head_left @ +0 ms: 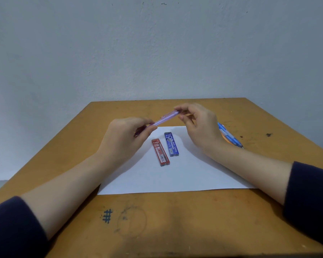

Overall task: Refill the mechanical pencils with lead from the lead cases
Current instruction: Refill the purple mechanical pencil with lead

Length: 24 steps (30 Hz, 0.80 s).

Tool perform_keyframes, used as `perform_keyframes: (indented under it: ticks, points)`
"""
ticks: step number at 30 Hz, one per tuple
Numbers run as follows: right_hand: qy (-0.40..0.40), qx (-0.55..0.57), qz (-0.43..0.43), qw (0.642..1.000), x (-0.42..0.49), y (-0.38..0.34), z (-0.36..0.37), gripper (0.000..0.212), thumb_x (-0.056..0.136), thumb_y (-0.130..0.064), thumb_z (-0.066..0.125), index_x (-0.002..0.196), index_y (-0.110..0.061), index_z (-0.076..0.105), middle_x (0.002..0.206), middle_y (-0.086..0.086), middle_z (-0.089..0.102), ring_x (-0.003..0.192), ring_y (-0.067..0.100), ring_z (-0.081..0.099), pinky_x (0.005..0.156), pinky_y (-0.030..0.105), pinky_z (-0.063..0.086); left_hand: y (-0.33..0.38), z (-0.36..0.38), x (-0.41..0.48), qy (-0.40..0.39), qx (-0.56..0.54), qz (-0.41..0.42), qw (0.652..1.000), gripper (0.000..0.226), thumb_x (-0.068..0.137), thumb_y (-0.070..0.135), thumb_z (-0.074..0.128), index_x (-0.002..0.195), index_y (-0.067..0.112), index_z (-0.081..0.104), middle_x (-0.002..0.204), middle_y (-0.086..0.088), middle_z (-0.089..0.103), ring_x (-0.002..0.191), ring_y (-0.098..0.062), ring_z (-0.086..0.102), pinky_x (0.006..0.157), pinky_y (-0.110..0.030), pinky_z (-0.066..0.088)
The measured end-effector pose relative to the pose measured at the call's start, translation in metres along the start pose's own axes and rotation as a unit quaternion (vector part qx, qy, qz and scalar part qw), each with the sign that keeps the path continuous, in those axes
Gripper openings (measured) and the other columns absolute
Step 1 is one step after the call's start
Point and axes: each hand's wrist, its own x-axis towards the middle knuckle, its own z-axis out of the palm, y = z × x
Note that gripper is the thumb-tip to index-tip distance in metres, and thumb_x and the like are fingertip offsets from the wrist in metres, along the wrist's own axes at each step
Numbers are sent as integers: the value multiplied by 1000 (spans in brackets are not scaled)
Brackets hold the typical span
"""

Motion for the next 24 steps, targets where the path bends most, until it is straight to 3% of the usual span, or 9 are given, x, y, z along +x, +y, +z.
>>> perform_keyframes:
  ticks: [3, 9, 13, 17, 21, 24]
  points:
    - [10, -17, -59, 998, 2, 1, -4, 23, 82, 8, 56, 98, 0, 70, 92, 10, 67, 82, -2, 51, 78, 3, 39, -2, -2, 0, 9, -3, 13, 1000, 24, 87, 25, 62, 95, 7, 75, 72, -1, 71, 61, -10, 55, 54, -18, 42]
    - [24, 8, -80, 996, 5, 8, -7, 24, 81, 9, 61, 102, 2, 71, 85, -1, 58, 82, -15, 52, 74, 3, 38, -4, -4, 2, 20, -6, 4, 1000, 19, 85, 16, 64, 96, 4, 75, 75, -3, 72, 71, -7, 58, 61, -3, 40]
    - [45, 31, -52, 997, 9, 10, -8, 24, 81, 10, 59, 101, 3, 71, 83, 8, 64, 80, -12, 56, 75, 5, 42, -5, -5, 2, 17, -9, -18, 1000, 18, 87, 16, 65, 98, 6, 74, 75, -3, 71, 58, -8, 61, 57, -17, 47]
    - [47, 3, -13, 999, 13, 16, -16, 28, 83, 13, 54, 103, 2, 70, 85, 13, 63, 78, -2, 58, 74, 5, 42, -6, -6, 1, 12, -5, -47, 999, 19, 89, 17, 63, 101, 7, 74, 77, -2, 71, 60, -14, 62, 56, -29, 51]
    - [-36, -79, -45, 995, 13, 21, -15, 31, 79, 19, 50, 99, 7, 70, 81, 20, 60, 76, 21, 59, 74, 4, 42, -4, -5, 1, 8, -11, -79, 997, 17, 89, 14, 65, 103, 8, 73, 77, 1, 69, 63, -13, 63, 59, -25, 51]
    - [-203, -200, -34, 958, 10, 24, -8, 31, 83, 15, 54, 105, 1, 70, 93, 19, 59, 87, 29, 61, 71, 24, 41, -2, -4, 0, 1, -19, -105, 994, 18, 90, 16, 63, 104, 10, 73, 75, 7, 65, 65, -8, 63, 63, -18, 49]
